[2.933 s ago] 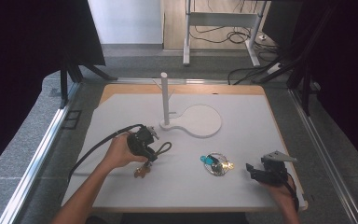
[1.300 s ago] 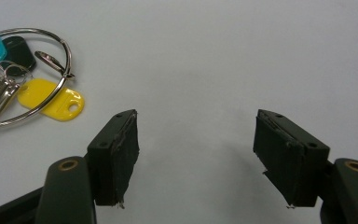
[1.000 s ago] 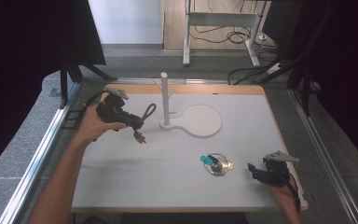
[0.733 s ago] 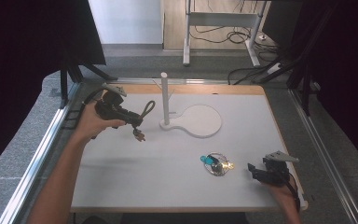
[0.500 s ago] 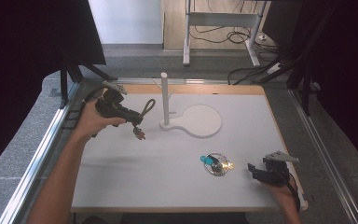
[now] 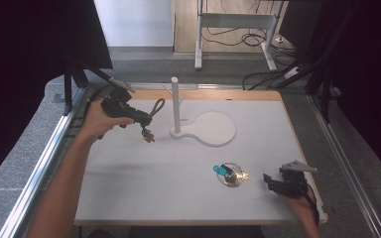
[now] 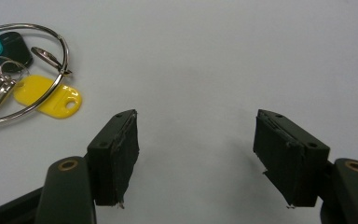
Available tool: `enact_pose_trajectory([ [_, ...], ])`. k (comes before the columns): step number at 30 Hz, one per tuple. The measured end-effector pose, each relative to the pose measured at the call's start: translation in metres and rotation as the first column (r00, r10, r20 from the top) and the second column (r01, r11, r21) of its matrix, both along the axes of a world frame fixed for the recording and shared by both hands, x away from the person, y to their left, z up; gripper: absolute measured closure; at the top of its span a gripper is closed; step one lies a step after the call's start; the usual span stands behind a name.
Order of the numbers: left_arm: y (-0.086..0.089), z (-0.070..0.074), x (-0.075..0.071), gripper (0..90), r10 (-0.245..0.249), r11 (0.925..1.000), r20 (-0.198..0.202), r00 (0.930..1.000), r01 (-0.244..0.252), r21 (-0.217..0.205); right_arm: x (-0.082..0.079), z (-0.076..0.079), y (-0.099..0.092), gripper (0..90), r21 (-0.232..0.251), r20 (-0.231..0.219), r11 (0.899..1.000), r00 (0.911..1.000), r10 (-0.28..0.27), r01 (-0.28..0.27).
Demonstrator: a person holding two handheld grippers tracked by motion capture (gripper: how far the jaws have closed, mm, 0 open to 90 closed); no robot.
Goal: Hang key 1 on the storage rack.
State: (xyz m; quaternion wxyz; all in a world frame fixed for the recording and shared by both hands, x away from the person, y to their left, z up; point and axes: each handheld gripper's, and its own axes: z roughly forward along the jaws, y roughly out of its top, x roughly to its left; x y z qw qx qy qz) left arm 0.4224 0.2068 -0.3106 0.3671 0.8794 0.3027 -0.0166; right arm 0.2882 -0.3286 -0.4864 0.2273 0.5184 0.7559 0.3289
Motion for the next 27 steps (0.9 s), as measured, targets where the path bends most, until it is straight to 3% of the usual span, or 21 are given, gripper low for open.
enact_pose_trajectory([
  [11,0.000,0.008,0.016,67.2,0.013,0.9998,-0.010,0.9999,-0.013,0.014,0.000,-0.001,0.000,30.7,0.000,-0.005,1.000,1.0000,0.000,0.000],
  [27,-0.003,0.016,0.052,67.2,0.039,0.9992,-0.037,0.9986,-0.039,0.004,0.001,-0.002,0.001,30.6,-0.004,-0.012,1.000,0.9999,0.004,-0.004],
])
